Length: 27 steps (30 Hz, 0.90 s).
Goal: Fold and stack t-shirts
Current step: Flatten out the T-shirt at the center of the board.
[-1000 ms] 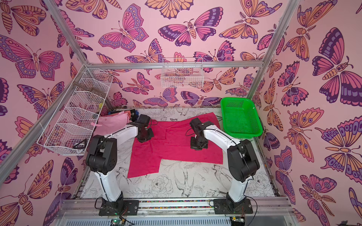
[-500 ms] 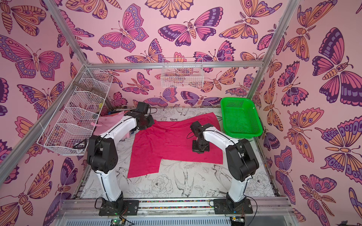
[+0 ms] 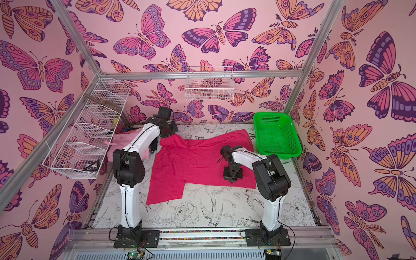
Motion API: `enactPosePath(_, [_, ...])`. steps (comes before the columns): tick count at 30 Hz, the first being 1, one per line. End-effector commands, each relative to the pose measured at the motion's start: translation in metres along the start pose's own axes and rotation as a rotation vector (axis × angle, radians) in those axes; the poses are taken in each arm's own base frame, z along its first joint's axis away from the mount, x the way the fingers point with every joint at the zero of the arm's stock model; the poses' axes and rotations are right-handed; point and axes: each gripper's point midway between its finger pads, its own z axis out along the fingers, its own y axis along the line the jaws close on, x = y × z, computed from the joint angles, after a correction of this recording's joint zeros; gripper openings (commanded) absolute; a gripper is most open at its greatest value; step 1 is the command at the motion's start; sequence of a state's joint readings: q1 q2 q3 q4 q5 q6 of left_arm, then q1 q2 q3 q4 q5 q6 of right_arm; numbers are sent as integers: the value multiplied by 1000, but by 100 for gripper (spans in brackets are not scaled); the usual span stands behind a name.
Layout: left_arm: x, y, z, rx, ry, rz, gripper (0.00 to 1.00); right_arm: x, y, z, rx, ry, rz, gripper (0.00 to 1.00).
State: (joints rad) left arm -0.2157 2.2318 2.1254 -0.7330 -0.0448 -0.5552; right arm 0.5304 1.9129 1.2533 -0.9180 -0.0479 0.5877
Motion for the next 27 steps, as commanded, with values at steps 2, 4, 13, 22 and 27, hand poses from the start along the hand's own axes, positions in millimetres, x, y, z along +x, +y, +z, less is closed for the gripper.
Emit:
enactPosePath(2, [-20,7,9,0,0,7,0,4,-1,14,9,39,19,0])
enactPosePath(4, [-31,4,14,15,-17,13,0,5,-1,16,6,45,20,0])
enactPosePath(13, [-56,-22,50,130,-83,62,0,5,-3,13,23,53,17,0])
enactPosePath(22, [-74,-47,59,247,-174,125,0,5,1,18,12,78,15,0])
enactPosePath(27, [-90,-69,51,305,-272,176,0,4,2,20,17,86,4,0])
